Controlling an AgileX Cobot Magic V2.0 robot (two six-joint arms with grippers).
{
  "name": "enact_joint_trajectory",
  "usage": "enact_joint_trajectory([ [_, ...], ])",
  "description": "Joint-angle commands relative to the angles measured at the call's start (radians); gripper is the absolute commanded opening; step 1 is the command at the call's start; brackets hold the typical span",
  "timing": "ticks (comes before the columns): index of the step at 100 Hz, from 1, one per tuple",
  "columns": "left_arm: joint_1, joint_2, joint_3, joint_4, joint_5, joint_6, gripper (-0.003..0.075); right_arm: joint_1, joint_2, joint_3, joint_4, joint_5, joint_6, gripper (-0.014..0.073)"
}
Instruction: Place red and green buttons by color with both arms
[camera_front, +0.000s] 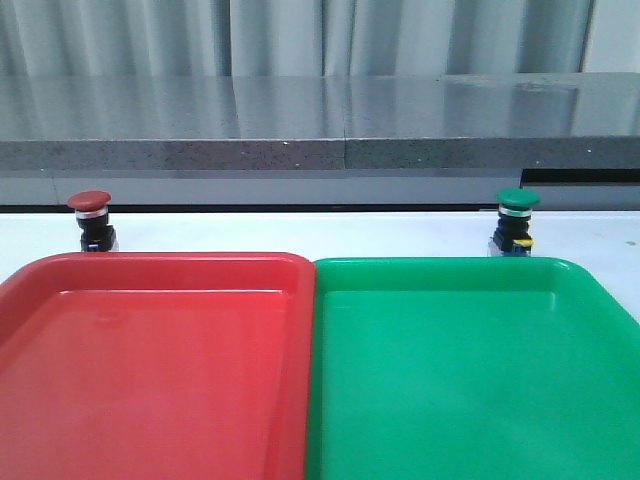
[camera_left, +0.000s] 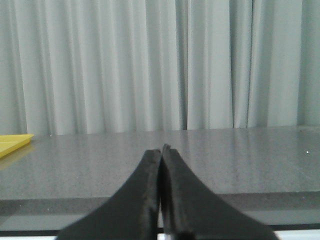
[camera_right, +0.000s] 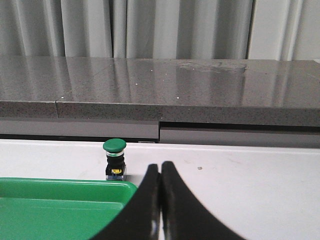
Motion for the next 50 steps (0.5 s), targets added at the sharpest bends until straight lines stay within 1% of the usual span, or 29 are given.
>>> enact_joint_trajectory([
  [1, 0.004, 0.089, -0.109, 0.004, -0.052, 0.007, -0.0020, 0.000, -0.004, -0.019, -0.006, -0.077, -0.002, -0.0057],
  [13, 0.004, 0.218, -0.228, 0.004, 0.031, 0.007, -0.0020, 0.000, -0.004, -0.019, -0.006, -0.077, -0.002, -0.0057],
  [23, 0.004, 0.343, -0.336, 0.004, 0.153, 0.007, -0.0020, 0.000, -0.004, -0.019, -0.006, -0.077, -0.002, -0.0057],
  [39, 0.004, 0.530, -0.471, 0.004, 0.240, 0.007, -0.0018, 0.000, -0.004, -0.019, -0.006, -0.077, -0.002, -0.0057],
  [45, 0.004, 0.603, -0.512, 0.004, 0.261, 0.007, 0.0001, 0.000, -0.004, -0.019, -0.006, -0.077, -0.002, -0.0057],
  [50, 0.004, 0.657, -0.541, 0.000, 0.277, 0.007, 0.0044, 0.000, -0.004, -0.019, -0.006, -0.077, -0.002, -0.0057],
])
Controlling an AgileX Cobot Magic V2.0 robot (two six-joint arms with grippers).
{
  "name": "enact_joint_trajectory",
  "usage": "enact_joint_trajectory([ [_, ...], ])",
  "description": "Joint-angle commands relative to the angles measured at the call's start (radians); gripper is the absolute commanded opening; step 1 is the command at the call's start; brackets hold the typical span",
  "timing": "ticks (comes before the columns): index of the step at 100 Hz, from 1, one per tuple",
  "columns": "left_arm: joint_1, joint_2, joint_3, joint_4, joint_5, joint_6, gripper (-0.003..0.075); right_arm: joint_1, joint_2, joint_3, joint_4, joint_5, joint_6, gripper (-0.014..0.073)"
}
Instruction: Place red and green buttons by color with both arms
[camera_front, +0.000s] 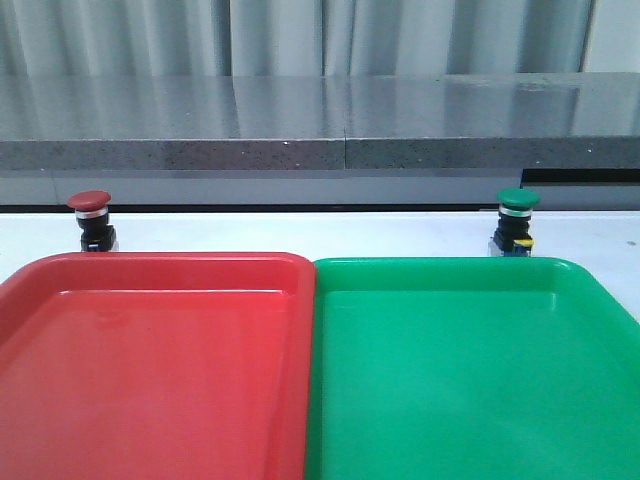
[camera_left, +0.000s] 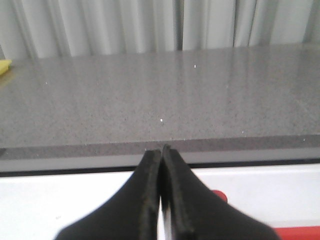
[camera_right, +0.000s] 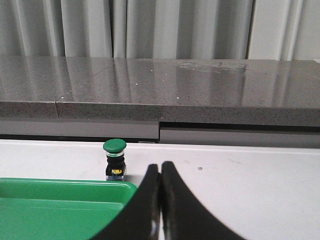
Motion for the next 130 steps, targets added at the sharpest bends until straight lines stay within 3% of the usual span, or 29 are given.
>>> enact_joint_trajectory([
  [1, 0.004, 0.093, -0.078, -0.006, -0.032, -0.001, 0.0061, 0.000, -0.004, -0.019, -0.006, -0.077, -0.002, -0.0057],
  [10, 0.004, 0.181, -0.121, -0.011, -0.029, -0.001, 0.0202, 0.000, -0.004, -0.019, -0.006, -0.077, -0.002, -0.0057],
  [22, 0.004, 0.297, -0.169, -0.035, -0.037, -0.001, 0.0466, 0.000, -0.004, -0.019, -0.006, -0.077, -0.002, -0.0057],
  [29, 0.004, 0.353, -0.188, -0.083, -0.060, -0.001, 0.0542, 0.000, -0.004, -0.019, -0.006, -0.077, -0.002, -0.0057],
  [38, 0.004, 0.437, -0.214, -0.156, -0.067, -0.001, 0.0545, 0.000, -0.004, -0.019, -0.006, -0.077, -0.002, -0.0057],
  [61, -0.047, 0.631, -0.334, -0.174, 0.030, 0.009, 0.0545, 0.000, -0.004, -0.019, -0.006, -0.077, -0.002, -0.0057],
  [108, -0.073, 1.015, -0.714, -0.174, 0.466, 0.013, 0.0545, 0.000, -0.004, -0.019, -0.006, -0.077, -0.002, -0.0057],
  [130, -0.073, 1.146, -0.811, -0.182, 0.545, 0.013, 0.0545, 0.000, -0.004, -0.019, -0.006, -0.077, -0.002, -0.0057],
])
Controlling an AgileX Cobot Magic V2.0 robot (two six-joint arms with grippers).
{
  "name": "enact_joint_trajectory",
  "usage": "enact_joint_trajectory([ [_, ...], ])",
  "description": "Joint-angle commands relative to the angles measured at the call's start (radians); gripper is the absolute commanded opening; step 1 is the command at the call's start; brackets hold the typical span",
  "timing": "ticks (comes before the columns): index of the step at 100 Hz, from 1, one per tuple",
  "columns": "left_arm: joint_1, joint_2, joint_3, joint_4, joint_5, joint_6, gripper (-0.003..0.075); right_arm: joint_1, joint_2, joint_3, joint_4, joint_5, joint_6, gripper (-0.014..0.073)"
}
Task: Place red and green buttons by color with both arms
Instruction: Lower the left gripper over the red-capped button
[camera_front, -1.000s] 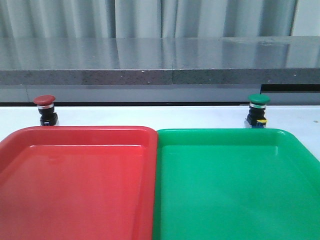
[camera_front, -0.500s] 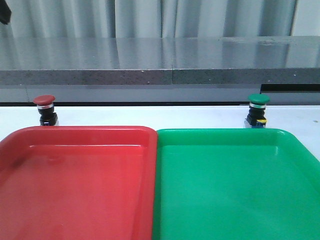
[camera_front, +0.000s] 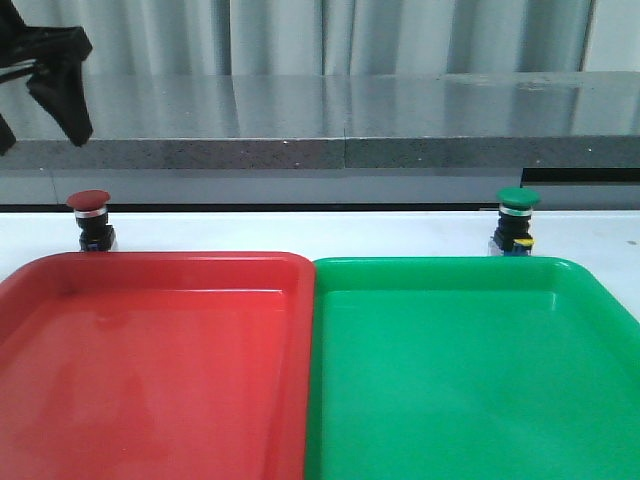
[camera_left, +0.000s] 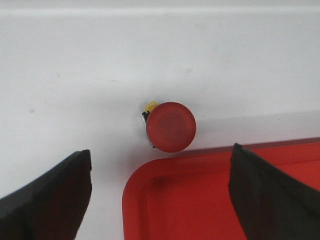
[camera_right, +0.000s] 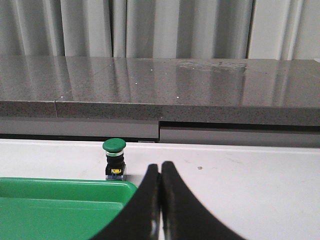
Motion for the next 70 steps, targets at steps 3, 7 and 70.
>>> enact_joint_trajectory([
  [3, -0.006, -0.003, -0.060, -0.027, -0.013, 0.002, 0.0545, 0.000, -0.004, -0.019, -0.006, -0.077, -0.002, -0.0057],
  [7, -0.006, 0.010, -0.071, -0.038, -0.016, 0.002, 0.0545, 0.000, -0.004, -0.019, -0.006, -0.077, -0.002, -0.0057],
  [70, -0.039, 0.162, -0.130, -0.063, -0.078, 0.004, 0.0545, 0.000, -0.004, -0.019, -0.006, -0.077, -0.002, -0.0057],
])
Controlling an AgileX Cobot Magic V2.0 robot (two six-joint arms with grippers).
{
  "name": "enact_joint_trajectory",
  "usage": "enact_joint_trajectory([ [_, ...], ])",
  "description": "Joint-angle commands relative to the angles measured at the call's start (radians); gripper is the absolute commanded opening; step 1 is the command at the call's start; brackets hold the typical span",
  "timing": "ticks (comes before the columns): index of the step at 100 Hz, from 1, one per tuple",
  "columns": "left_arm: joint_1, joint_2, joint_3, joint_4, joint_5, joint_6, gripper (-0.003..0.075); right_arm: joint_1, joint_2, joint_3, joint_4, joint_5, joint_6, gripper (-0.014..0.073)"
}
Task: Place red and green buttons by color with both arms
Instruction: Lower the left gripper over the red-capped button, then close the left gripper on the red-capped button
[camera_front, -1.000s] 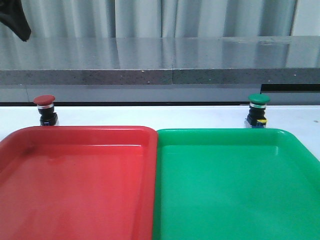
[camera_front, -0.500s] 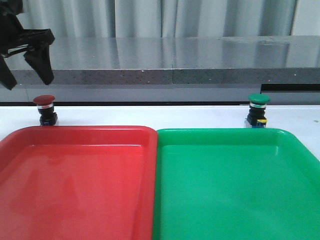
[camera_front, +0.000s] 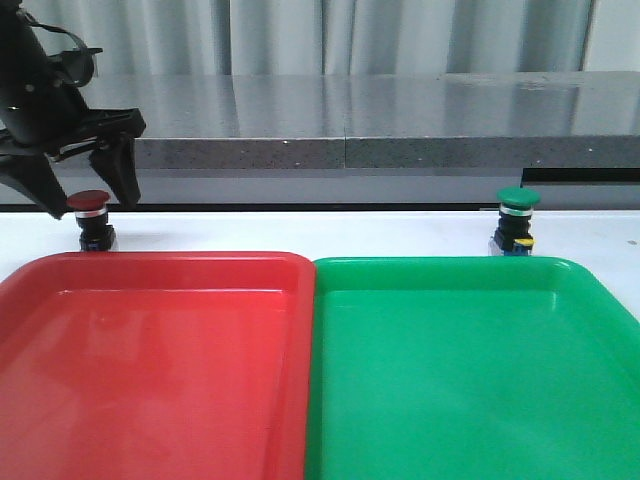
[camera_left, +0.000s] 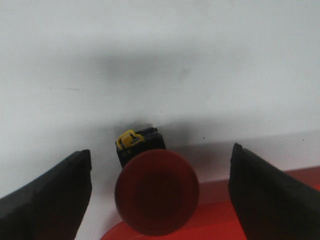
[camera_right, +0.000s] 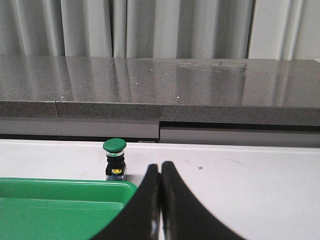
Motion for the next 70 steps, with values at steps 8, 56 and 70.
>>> enact_joint_trajectory([
  [8, -0.005, -0.045, -0.033, -0.016, -0.033, 0.002, 0.0522, 0.000, -0.004, -0.019, -0.006, -0.077, -0.004, -0.0057],
  [56, -0.007, -0.043, -0.033, -0.018, -0.066, 0.002, 0.0073, 0.000, -0.004, -0.019, -0.006, -0.077, -0.004, -0.0057],
  [70, -0.007, -0.043, -0.047, -0.026, -0.038, 0.001, 0.0020, 0.000, -0.004, -0.019, -0.006, -0.077, -0.004, -0.0057],
])
